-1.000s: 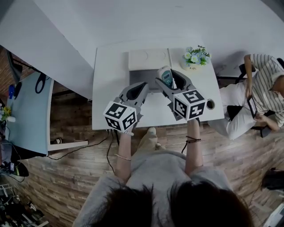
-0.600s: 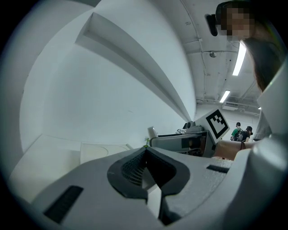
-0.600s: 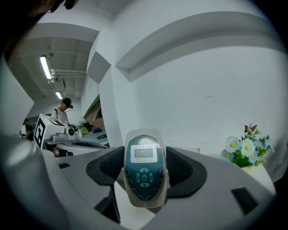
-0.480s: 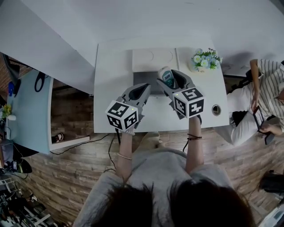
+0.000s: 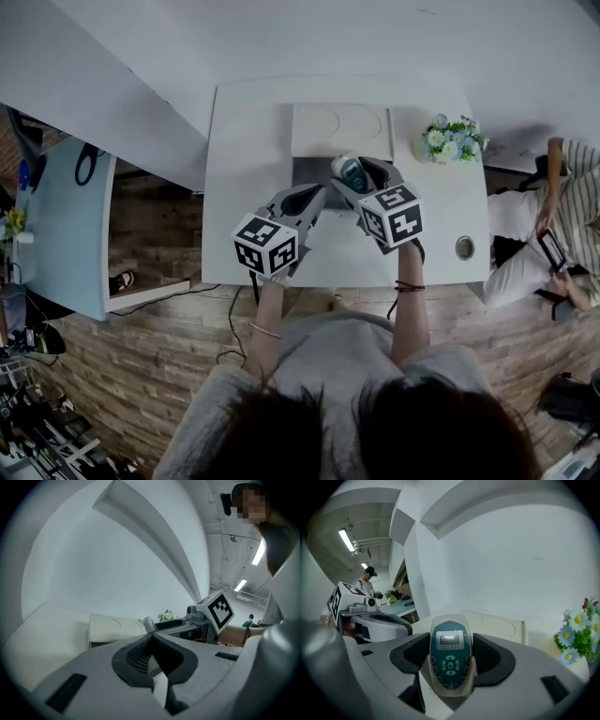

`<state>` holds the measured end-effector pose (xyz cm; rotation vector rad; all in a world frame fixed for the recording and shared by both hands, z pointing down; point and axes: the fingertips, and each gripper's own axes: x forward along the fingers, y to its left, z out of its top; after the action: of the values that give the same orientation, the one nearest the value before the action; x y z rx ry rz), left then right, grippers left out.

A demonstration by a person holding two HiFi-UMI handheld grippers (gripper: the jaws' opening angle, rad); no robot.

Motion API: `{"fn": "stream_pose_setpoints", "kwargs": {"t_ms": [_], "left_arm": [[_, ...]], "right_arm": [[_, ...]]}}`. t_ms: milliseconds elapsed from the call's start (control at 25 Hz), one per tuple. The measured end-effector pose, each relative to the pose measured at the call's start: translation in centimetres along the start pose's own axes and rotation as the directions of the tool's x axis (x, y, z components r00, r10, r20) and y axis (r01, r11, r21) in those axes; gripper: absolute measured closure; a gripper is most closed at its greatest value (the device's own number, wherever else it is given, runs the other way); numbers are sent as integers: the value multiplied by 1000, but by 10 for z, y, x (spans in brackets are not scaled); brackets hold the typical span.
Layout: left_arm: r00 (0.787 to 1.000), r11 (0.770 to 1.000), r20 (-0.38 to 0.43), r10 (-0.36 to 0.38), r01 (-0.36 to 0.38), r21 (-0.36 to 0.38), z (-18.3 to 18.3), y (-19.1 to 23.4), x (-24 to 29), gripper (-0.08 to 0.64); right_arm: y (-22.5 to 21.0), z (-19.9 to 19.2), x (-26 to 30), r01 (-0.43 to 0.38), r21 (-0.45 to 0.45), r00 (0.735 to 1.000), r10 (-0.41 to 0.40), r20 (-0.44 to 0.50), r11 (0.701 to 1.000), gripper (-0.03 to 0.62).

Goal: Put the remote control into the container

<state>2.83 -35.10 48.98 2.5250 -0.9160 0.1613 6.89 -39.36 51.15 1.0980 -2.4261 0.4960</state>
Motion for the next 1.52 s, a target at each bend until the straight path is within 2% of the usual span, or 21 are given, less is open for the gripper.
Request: {"fn": "stream_pose_setpoints", "kwargs": {"t_ms": [280,560,840,1040,1320,1520], "left_arm": [[999,999,-34,-3,1,-48,-12,13,4,557],[997,997,-79,-15,9,-76,-21,19,9,557],[994,994,-111,-23,11,-106,-26,30,9,557],[992,992,-126,-25,9,-124,-30,35,10,557],[990,992,-138,-27,9,-128,-27,43,9,557],[991,991,-132,-18,0,-133,-24,52,7,557]], "right_arm": [[0,-23,25,-24,-43,992,19,-124,999,308],[0,-42,45,-48,-88,970,26,-241,995,308],[-2,-60,61,-75,-175,933,7,-359,982,308],[-4,-76,71,-103,-242,894,-17,-448,965,308],[-5,-90,83,-127,-273,855,-35,-518,953,308],[-4,-92,86,-144,-276,842,-29,-539,950,308]]}}
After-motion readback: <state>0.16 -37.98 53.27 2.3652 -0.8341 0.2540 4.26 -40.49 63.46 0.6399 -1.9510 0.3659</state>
